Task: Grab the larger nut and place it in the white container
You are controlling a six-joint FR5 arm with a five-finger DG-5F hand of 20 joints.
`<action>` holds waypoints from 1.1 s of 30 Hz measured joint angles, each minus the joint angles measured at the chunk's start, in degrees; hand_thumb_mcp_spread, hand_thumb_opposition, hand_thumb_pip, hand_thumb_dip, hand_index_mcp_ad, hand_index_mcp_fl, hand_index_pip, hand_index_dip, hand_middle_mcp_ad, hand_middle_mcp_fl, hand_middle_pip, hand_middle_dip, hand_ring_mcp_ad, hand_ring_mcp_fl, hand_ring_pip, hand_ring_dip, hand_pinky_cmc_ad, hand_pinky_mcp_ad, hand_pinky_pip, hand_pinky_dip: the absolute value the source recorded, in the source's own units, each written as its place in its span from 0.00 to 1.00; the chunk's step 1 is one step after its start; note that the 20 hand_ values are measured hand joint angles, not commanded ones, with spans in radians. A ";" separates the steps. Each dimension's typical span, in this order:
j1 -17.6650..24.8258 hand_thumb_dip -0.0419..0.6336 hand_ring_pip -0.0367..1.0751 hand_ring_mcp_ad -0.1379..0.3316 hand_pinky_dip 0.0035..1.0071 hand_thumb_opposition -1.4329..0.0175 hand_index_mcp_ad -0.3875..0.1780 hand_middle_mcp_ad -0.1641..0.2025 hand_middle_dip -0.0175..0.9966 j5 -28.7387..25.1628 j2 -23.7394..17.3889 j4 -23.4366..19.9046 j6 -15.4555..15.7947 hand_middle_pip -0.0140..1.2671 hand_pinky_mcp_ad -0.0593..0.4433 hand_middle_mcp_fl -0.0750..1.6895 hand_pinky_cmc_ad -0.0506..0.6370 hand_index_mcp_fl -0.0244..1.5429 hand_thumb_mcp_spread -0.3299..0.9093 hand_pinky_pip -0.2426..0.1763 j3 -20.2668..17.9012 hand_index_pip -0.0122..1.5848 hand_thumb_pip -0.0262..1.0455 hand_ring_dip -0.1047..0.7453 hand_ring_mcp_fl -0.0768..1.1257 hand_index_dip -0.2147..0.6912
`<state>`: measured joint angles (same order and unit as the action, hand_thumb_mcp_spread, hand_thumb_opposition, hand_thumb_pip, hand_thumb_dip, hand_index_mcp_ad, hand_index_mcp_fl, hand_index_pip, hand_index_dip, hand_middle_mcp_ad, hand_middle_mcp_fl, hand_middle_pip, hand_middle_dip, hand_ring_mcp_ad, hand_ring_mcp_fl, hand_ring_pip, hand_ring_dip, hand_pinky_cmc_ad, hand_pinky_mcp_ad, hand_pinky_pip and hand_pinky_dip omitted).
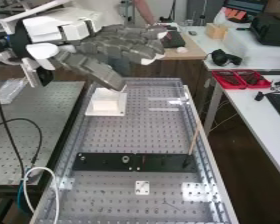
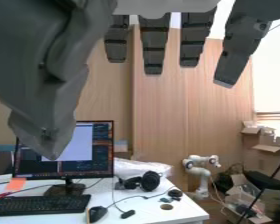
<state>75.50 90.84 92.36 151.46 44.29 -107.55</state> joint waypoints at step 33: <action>0.16 0.25 0.15 0.76 0.40 0.00 0.58 0.80 0.23 -1.20 4.21 5.26 -0.34 0.12 0.94 0.10 0.70 0.05 0.02 0.35 6.21 0.18 0.99 0.26 0.09 0.01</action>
<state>75.66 89.64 96.57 156.72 43.95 -101.34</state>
